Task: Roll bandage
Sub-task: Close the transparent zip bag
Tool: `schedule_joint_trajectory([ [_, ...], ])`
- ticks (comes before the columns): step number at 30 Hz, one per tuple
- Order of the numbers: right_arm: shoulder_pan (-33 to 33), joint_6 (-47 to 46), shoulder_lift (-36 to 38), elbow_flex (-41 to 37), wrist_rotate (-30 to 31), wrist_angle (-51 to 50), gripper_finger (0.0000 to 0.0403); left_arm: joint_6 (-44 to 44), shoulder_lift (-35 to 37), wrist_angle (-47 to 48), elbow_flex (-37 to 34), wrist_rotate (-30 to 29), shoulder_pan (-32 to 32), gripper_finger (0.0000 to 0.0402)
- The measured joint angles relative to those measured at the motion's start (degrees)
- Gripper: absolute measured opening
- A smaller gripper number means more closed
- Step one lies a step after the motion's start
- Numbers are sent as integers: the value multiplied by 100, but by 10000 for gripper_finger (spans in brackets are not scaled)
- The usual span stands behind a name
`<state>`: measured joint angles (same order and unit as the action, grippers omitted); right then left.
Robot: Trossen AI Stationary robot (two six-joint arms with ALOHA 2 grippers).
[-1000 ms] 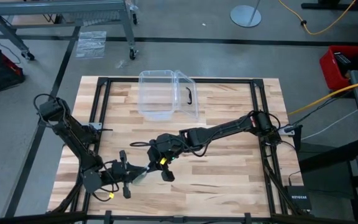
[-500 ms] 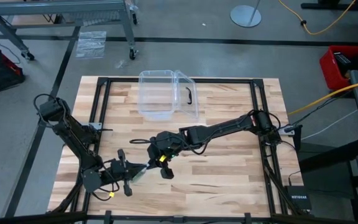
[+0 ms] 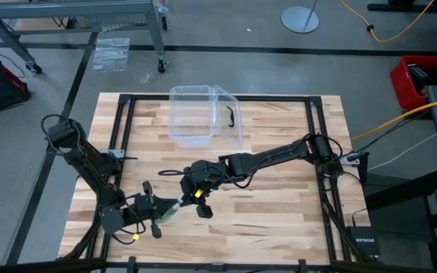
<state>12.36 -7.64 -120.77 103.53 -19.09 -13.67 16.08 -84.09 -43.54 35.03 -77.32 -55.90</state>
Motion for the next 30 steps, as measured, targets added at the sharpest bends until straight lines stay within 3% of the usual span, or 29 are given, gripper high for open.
schedule_joint_trajectory([
  [7,7,0,0,0,-13,-99,20,-499,0,-332,0,75,2,0],
  [16,15,2,0,-7,-72,-137,20,108,9,-354,0,360,2,4],
  [24,63,0,-13,-20,-294,-212,20,437,13,-355,0,428,2,87],
  [30,122,36,-13,-20,-292,-206,20,527,13,-342,0,997,52,134],
])
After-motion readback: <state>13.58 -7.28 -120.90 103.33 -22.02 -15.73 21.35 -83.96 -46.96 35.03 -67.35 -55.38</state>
